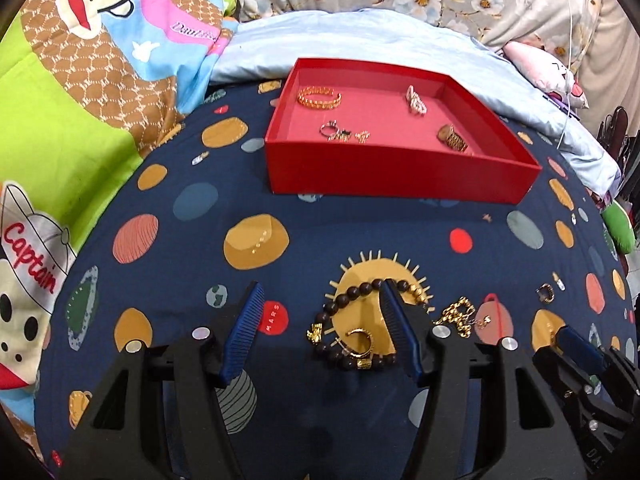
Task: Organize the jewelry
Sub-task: 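Move both tools back toward the dark beaded bracelet on the sheet, then grasp the dark beaded bracelet with the left tool while the right tool grasps the gold chain, then carry the bracelet and chain over the red tray and open both tools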
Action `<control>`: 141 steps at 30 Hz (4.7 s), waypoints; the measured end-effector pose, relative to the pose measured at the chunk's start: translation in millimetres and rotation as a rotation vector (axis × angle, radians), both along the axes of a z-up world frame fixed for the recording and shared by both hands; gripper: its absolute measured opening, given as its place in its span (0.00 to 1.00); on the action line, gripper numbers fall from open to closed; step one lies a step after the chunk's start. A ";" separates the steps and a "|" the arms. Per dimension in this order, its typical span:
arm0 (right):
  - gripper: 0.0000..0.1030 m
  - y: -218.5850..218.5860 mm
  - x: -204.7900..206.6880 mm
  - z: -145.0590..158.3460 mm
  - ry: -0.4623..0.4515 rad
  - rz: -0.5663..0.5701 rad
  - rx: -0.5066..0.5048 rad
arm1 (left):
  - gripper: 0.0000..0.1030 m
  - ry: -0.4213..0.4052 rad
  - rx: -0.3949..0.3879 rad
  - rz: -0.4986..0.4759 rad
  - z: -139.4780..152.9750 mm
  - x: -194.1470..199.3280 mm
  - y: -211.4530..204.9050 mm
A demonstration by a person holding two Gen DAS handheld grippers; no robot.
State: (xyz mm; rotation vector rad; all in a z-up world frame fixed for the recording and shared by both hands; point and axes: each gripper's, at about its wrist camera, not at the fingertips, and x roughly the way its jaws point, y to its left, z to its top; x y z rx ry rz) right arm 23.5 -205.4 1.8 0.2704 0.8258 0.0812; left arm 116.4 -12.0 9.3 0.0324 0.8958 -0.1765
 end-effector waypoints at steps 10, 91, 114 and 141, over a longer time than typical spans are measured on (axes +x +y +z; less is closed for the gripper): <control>0.47 -2.5 6.2 -5.5 0.028 -0.008 0.017 | 0.49 0.003 0.006 -0.007 -13.1 -2.1 0.9; 0.03 25.4 11.9 24.3 -0.005 0.032 -0.040 | 0.07 0.019 -0.064 -0.062 5.0 -75.5 48.3; 0.03 -13.3 53.3 117.1 -0.236 0.012 -0.076 | 0.07 -0.284 -0.110 -0.123 131.5 3.5 0.9; 0.21 0.6 169.3 67.5 -0.148 0.054 -0.028 | 0.29 -0.169 -0.128 -0.090 78.7 107.1 -32.2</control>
